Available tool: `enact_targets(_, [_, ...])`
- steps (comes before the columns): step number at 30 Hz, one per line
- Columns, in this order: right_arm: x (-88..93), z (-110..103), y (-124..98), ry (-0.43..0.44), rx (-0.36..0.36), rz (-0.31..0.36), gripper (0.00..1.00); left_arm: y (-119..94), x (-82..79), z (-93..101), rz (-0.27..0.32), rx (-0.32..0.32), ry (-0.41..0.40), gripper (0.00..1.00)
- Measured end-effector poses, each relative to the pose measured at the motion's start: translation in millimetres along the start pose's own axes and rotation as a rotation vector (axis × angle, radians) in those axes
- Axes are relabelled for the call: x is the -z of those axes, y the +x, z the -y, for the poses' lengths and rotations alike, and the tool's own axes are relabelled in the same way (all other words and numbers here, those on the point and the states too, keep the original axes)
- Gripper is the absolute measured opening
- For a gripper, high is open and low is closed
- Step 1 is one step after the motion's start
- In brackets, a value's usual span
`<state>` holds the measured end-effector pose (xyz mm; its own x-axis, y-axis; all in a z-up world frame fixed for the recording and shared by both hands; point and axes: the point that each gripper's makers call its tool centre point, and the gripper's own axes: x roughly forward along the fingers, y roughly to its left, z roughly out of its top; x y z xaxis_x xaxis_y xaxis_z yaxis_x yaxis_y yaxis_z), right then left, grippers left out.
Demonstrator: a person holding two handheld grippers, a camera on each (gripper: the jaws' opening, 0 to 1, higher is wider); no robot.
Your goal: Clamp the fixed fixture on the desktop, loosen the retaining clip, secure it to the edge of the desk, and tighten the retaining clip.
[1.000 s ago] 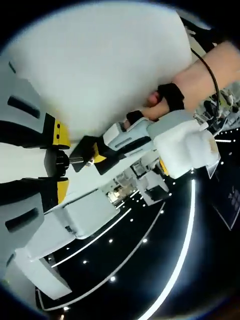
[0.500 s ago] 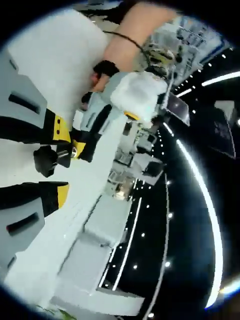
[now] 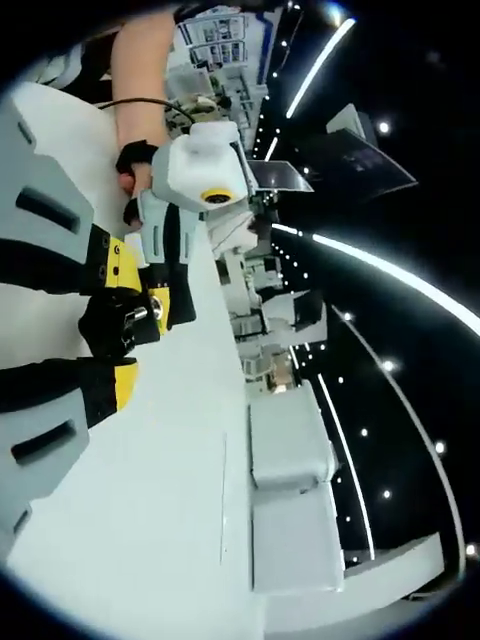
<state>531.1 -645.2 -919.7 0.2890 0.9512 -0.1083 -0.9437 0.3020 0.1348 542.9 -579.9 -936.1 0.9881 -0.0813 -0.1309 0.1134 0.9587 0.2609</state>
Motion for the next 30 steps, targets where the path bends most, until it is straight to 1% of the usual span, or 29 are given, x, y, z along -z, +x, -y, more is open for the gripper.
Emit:
enact_targets(3, [-0.7, 0.3, -0.8, -0.004, -0.003, 0.003, 0.23, -0.3, 0.1, 0.1, 0.0, 0.001, 0.0, 0.09])
enact_targets(6, [-1.6, -0.9, 0.2, -0.051, 0.0, 0.003, 0.23, -0.4, 0.1, -0.2, 0.0, 0.002, -0.001, 0.09])
enact_targets(8, [-2.6, -1.2, 0.7, -0.113, 0.008, 0.003, 0.23, -0.6, 0.2, -0.3, 0.0, 0.001, -0.001, 0.09])
enact_targets(9, [-3.2, -2.0, 1.1, -0.164, 0.013, 0.0, 0.22, -0.6, 0.2, -0.4, -0.001, 0.0, -0.001, 0.09])
enact_targets(11, [-4.0, -4.6, 1.3, -0.288, 0.024, -0.007, 0.22, -0.8, 0.3, -0.7, -0.001, -0.001, -0.002, 0.09])
enact_targets(12, [-4.4, -6.9, 1.5, -0.369, 0.03, -0.01, 0.22, -0.9, 0.3, -0.8, -0.001, -0.001, -0.002, 0.09])
enact_targets(13, [-3.8, -9.1, 0.9, -0.414, 0.036, -0.012, 0.22, -1.1, 0.3, -0.8, -0.001, -0.001, -0.002, 0.09])
enact_targets(15, [-3.5, -11.6, 0.6, -0.472, 0.041, -0.015, 0.22, -1.1, 0.2, -0.9, -0.001, -0.001, -0.003, 0.09])
enact_targets(17, [-2.8, -13.8, -0.2, -0.508, 0.044, -0.017, 0.22, -1.2, 0.1, -0.8, -0.001, -0.001, -0.002, 0.09])
enact_targets(19, [-2.6, -15.3, -0.6, -0.577, 0.047, -0.023, 0.22, -1.6, 0.1, -0.7, -0.001, -0.002, -0.002, 0.09])
enact_targets(21, [-2.1, -16.9, -0.7, -0.658, 0.056, -0.032, 0.22, -1.6, 0.0, -0.7, -0.001, -0.002, -0.003, 0.09])
enact_targets(23, [-1.3, -19.2, -0.4, -0.768, 0.064, -0.041, 0.22, -1.6, 0.0, -0.8, -0.001, -0.002, -0.003, 0.09])
enact_targets(24, [-0.6, -19.8, -0.1, -0.808, 0.067, -0.045, 0.23, -1.6, 0.0, -0.8, -0.001, -0.002, -0.003, 0.09])
enact_targets(25, [0.4, -21.1, -0.1, -0.835, 0.069, -0.048, 0.23, -1.6, -0.1, -0.7, -0.001, -0.002, -0.002, 0.09])
enact_targets(30, [1.5, -22.6, -1.2, -0.861, 0.069, -0.052, 0.23, -1.6, -0.1, -0.5, -0.001, -0.002, -0.001, 0.09])
